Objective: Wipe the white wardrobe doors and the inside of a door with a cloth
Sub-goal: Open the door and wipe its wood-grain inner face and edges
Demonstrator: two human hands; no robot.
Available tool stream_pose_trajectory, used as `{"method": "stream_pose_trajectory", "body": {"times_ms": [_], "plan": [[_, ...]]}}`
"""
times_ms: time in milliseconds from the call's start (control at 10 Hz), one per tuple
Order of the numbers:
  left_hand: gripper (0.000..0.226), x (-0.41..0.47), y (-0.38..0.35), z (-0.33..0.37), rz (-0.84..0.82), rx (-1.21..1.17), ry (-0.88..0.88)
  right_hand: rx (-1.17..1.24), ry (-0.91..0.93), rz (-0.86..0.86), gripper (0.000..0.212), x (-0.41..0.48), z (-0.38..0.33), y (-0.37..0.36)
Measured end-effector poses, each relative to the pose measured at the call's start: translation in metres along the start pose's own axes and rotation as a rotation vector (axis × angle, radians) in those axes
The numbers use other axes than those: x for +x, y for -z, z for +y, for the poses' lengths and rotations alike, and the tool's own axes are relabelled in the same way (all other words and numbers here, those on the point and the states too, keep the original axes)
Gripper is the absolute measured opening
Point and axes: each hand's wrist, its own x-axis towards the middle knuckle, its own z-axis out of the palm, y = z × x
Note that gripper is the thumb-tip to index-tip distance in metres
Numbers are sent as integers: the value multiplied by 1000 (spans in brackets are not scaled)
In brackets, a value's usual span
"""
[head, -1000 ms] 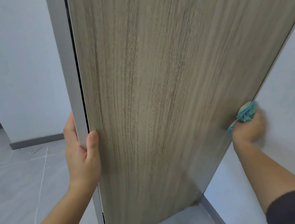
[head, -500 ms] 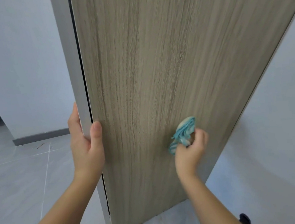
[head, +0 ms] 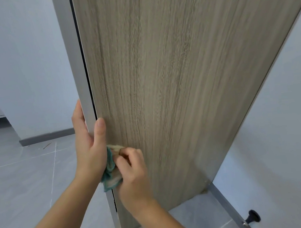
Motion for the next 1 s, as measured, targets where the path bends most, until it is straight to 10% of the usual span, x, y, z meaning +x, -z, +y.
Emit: {"method": "stream_pose_trajectory", "body": {"times_ms": [500, 1000], "plan": [[66, -16, -11, -25, 143, -37, 90, -299, -700, 659, 49, 93, 211, 186], [69, -14, -10, -21, 87, -41, 114, -372, -1032, 630, 47, 95, 260, 208]]}}
